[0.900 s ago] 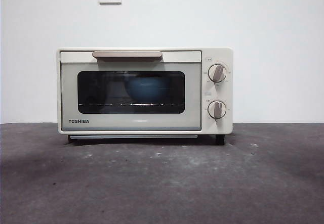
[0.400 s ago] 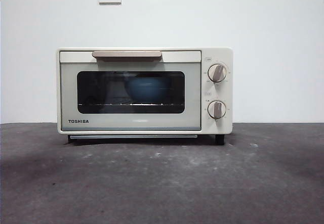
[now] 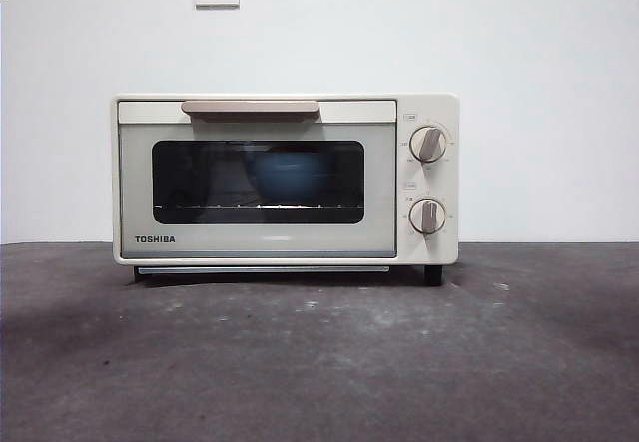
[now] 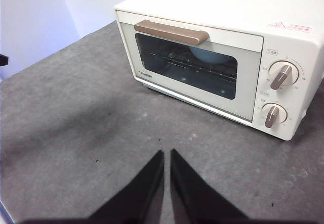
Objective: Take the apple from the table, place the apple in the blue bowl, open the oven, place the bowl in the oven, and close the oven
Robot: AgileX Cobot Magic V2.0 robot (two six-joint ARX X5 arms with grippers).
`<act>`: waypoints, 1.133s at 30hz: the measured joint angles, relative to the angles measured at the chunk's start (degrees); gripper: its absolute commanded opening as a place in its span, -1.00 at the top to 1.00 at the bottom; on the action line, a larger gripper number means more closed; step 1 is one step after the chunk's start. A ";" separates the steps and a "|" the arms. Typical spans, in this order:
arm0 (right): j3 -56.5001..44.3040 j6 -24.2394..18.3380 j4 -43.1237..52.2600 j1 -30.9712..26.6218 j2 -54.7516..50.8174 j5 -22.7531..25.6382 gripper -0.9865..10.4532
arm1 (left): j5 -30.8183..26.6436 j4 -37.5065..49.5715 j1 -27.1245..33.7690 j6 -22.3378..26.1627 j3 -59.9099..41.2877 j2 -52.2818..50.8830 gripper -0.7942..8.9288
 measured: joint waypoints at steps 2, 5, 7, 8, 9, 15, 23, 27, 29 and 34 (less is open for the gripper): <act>0.00 0.00 -0.02 0.00 0.00 0.00 0.82 | -0.02 0.11 0.00 1.27 0.00 0.00 0.82; 0.00 0.00 0.00 0.00 0.00 0.00 0.82 | -0.22 1.81 0.42 6.25 0.00 -0.59 0.82; 0.00 0.00 -0.02 0.00 0.00 0.00 0.82 | -0.55 4.39 1.95 10.14 -0.39 -1.79 0.82; 0.00 0.00 0.00 0.00 0.00 0.00 0.82 | -0.68 7.65 3.54 12.70 -1.18 -3.06 0.82; 0.00 0.00 0.00 0.00 0.00 0.00 0.82 | -0.87 10.43 4.98 14.34 -1.99 -4.11 0.82; 0.00 0.00 0.00 0.00 0.00 0.00 0.82 | -3.72 22.53 14.51 18.64 -11.17 -12.85 0.82; 0.00 0.00 0.00 0.00 0.00 0.00 0.82 | -7.54 25.42 19.65 19.04 -26.29 -24.50 0.82; 0.00 0.00 0.00 0.00 0.00 -0.02 0.82 | -7.54 25.35 20.44 18.01 -31.82 -27.89 0.82; 0.00 -0.02 0.00 0.00 0.00 0.00 0.82 | -7.54 25.33 20.72 17.44 -33.94 -29.07 0.82; 0.00 0.00 0.00 0.00 0.00 -0.02 0.82 | -7.56 24.24 20.87 15.67 -37.88 -30.23 0.82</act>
